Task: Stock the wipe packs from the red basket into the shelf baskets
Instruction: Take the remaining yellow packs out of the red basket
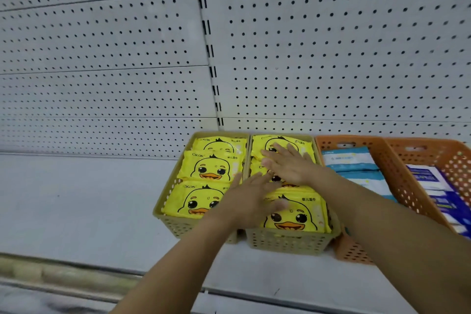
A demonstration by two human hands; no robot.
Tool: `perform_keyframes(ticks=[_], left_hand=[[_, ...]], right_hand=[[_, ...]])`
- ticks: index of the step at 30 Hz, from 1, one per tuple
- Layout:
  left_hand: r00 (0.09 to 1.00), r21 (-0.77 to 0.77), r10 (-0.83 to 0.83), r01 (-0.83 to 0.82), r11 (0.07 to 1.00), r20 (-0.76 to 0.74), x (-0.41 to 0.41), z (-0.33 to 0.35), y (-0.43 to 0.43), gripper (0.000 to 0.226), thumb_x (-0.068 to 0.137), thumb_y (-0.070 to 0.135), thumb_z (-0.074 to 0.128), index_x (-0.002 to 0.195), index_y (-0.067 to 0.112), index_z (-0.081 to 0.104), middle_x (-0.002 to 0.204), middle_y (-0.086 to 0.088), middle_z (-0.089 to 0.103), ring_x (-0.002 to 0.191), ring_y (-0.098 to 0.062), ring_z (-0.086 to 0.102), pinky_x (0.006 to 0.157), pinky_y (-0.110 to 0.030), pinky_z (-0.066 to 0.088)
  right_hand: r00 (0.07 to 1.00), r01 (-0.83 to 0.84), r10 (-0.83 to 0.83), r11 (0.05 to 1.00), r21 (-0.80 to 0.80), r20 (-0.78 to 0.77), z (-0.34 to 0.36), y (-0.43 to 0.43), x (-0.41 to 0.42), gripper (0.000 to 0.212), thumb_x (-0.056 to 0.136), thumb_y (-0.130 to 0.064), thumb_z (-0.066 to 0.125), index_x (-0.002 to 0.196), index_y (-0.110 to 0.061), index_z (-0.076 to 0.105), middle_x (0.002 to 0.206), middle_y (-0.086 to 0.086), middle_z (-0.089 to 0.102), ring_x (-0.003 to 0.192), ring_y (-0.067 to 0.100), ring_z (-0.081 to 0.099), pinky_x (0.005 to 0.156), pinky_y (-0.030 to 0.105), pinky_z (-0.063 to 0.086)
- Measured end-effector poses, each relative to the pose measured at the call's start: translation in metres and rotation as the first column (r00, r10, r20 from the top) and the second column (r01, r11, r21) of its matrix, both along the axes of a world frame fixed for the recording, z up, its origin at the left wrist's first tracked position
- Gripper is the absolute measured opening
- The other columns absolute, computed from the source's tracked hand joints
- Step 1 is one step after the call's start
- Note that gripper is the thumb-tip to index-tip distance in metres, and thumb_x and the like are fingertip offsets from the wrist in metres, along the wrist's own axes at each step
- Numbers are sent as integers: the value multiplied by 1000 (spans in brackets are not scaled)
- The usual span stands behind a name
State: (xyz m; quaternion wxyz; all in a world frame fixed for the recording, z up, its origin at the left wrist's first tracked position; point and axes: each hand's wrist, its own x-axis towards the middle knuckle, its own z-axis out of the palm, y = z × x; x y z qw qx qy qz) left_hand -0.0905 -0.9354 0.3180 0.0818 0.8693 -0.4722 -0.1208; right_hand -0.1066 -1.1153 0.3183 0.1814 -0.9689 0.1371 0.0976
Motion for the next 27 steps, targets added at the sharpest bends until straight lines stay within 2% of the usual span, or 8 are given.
perform_keyframes(ticks=[2, 4, 8, 10, 14, 19, 23, 27], left_hand=[[991, -152, 109, -97, 984, 75, 18, 1, 14, 58, 97, 59, 32, 151, 39, 24, 163, 11, 9, 150, -10, 0, 121, -50, -3], [946, -192, 267, -232, 954, 184, 45, -2, 31, 63, 96, 63, 24, 153, 38, 16, 164, 7, 2, 150, -17, -6, 120, -50, -1], [923, 60, 360, -370, 927, 132, 87, -18, 53, 90, 73, 86, 6, 151, 44, -9, 160, -2, -25, 146, -29, -23, 118, -51, -10], [936, 128, 343, -351, 928, 80, 92, -25, 52, 91, 69, 87, 7, 149, 48, -13, 157, -2, -31, 145, -31, -28, 117, -53, -13], [938, 96, 345, -345, 934, 16, 99, -26, 51, 93, 68, 90, 14, 149, 49, -10, 159, -3, -28, 146, -32, -25, 118, -54, -10], [970, 151, 244, -243, 958, 8, 94, -22, 65, 91, 70, 89, 14, 149, 51, -8, 159, 1, -27, 146, -33, -23, 118, -54, -8], [991, 220, 132, -128, 967, -2, 93, -19, 77, 102, 61, 94, 18, 147, 51, -14, 157, 4, -32, 144, -32, -28, 116, -55, -12], [995, 264, 99, -101, 959, 22, 86, -16, 78, 105, 61, 93, 17, 148, 47, -18, 156, 2, -35, 143, -34, -30, 116, -57, -13]], right_hand=[[997, 22, -23, 1000, 12, 79, 2, 3, -13, 55, 94, -64, 13, 147, -50, 7, 159, -10, -13, 146, 24, -16, 115, 57, -6], [990, 50, -52, 999, 19, 130, -3, 14, -31, 56, 93, -65, 14, 146, -51, 1, 158, -11, -19, 144, 25, -21, 114, 57, -8], [998, 37, -33, 996, -86, 46, -20, 36, -48, 67, 82, -77, 10, 143, -55, -7, 153, -14, -30, 139, 26, -33, 110, 62, -13], [999, 45, -41, 988, -149, 32, -26, 38, -46, 71, 78, -80, 7, 142, -56, -10, 153, -13, -32, 138, 25, -35, 109, 62, -15], [997, 76, -75, 982, -172, 9, -26, 40, -41, 69, 79, -80, 9, 142, -57, -9, 153, -13, -31, 138, 26, -35, 109, 63, -15], [995, 83, -84, 996, -34, -52, -10, 53, -60, 69, 84, -77, 19, 144, -55, -6, 154, -13, -28, 141, 25, -30, 110, 62, -13], [990, 56, -55, 998, 9, -128, -4, 59, -74, 80, 82, -76, 40, 143, -56, -7, 153, -16, -30, 139, 20, -34, 110, 61, -13], [982, 38, -39, 999, -4, -186, 0, 61, -72, 82, 81, -76, 41, 143, -55, -8, 153, -14, -31, 139, 20, -34, 110, 63, -10]])
